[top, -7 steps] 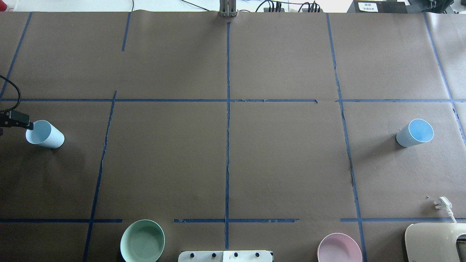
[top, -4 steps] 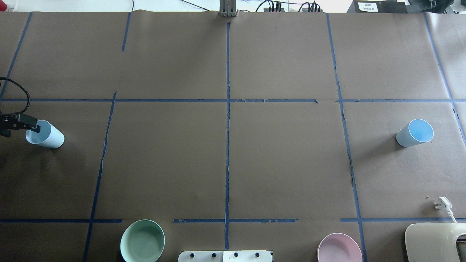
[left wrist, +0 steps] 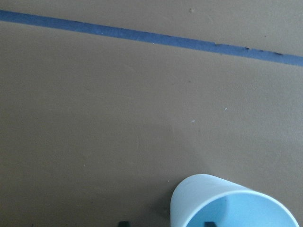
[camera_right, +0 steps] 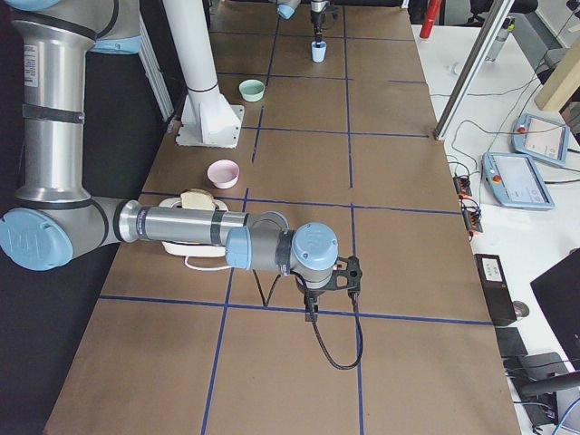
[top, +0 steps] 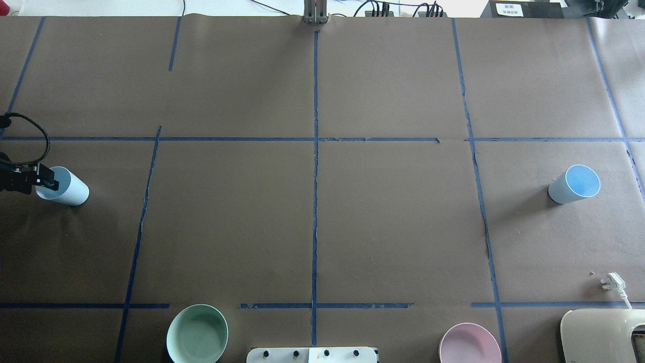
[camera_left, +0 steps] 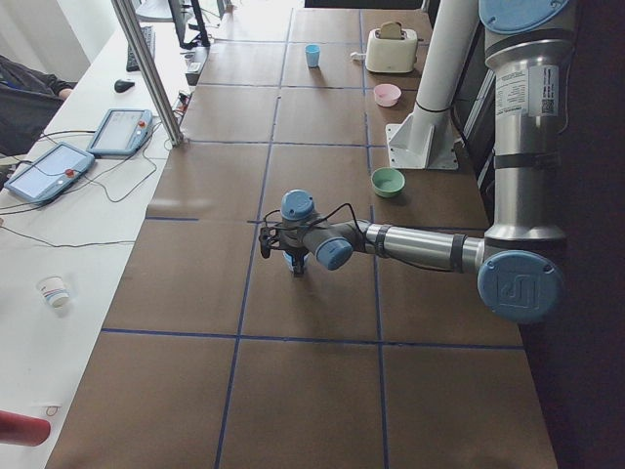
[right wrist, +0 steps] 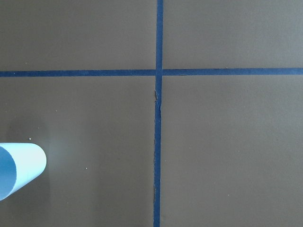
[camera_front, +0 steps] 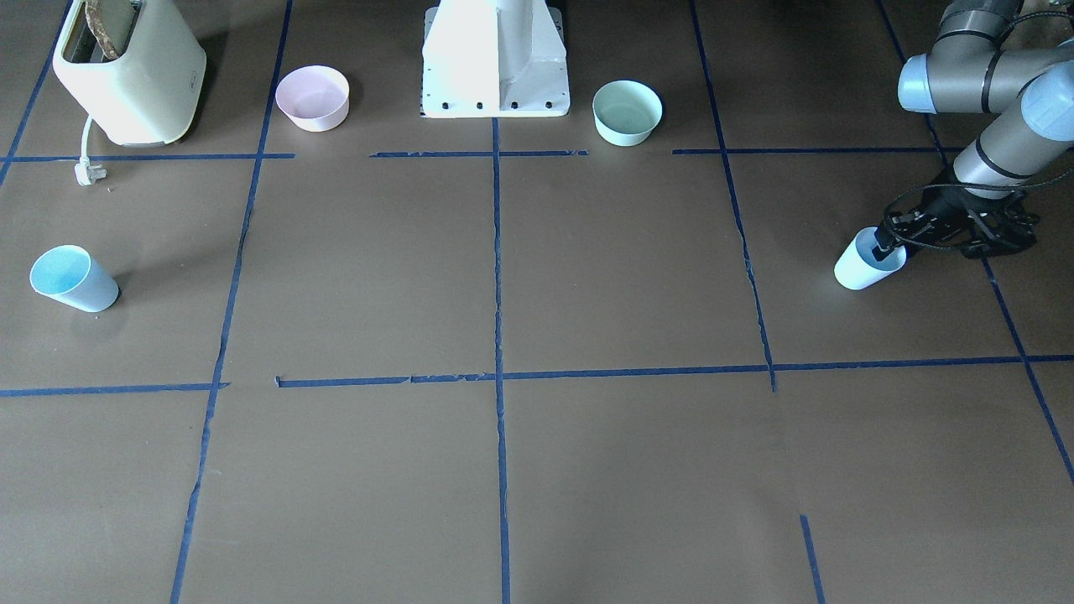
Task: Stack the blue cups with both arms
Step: 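Lower the left gripper around the light-blue cup and close it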
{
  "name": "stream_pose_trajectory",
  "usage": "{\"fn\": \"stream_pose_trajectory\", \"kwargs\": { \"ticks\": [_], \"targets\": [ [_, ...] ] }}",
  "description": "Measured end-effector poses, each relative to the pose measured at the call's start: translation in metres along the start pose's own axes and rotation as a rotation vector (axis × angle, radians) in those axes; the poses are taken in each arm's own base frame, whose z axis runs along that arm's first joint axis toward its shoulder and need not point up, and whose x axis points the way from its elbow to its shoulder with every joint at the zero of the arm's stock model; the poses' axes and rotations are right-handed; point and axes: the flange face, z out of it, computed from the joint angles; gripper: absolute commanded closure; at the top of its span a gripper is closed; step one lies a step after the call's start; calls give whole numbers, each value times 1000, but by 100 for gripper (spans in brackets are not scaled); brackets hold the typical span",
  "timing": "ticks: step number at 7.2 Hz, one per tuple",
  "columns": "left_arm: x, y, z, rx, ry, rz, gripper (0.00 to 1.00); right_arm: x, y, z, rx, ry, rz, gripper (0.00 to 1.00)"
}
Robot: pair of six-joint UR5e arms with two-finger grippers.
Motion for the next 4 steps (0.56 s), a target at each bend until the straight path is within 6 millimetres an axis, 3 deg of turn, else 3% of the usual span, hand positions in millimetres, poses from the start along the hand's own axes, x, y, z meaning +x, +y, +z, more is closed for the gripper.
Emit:
{"fn": "stream_pose_trajectory", "kwargs": {
  "ticks": [1, 4],
  "targets": [
    [2, 0, 0, -1, 2, 3, 98, 0, 0, 0, 0, 0, 0, 0],
    [22, 5, -19, -37, 57, 11, 100, -4, -1, -3, 7, 0, -9, 0]
  ]
}}
